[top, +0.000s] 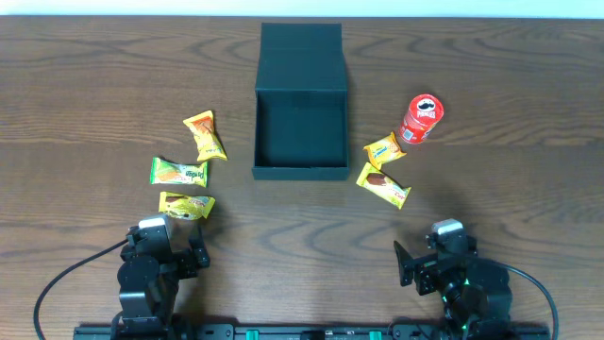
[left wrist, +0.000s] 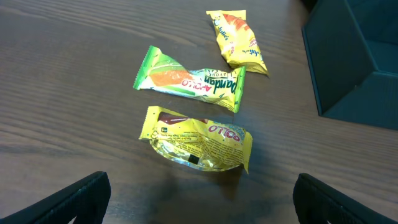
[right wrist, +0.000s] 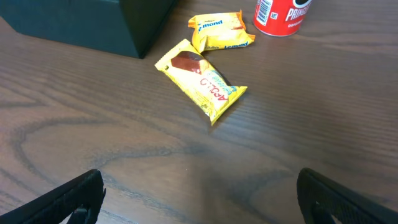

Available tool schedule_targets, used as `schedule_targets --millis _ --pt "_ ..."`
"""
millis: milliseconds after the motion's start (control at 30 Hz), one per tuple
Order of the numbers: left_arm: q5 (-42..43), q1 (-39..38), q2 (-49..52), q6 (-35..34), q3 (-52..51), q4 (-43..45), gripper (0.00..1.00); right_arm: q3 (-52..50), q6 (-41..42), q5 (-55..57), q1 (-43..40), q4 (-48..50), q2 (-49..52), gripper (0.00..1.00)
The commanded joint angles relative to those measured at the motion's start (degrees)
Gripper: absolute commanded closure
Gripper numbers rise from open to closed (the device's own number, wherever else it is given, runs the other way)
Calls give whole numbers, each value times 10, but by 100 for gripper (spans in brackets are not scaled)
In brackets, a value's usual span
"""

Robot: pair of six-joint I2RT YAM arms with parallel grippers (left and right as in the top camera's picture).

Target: Pack container

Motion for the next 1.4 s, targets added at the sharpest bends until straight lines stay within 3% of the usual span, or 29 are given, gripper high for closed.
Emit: schedule_targets --millis 0,1033,1167,1233,1300,1367 --pt "-11 -2 -3 4 -3 -3 5 -3 -5 2 5 -1 -3 1" --pt "-11 -2 -3 4 -3 -3 5 -3 -5 2 5 -1 -3 1" --pt "-11 -2 -3 4 -3 -3 5 -3 0 -4 5 47 -3 1" --pt "-11 -2 -3 4 -3 -3 5 -3 33 -30 5 110 -3 1" --pt "-11 -2 -3 4 -3 -3 5 -3 181 -95 5 203 -3 1" --pt "-11 -2 -3 4 -3 -3 5 -3 307 -137 5 233 -3 1"
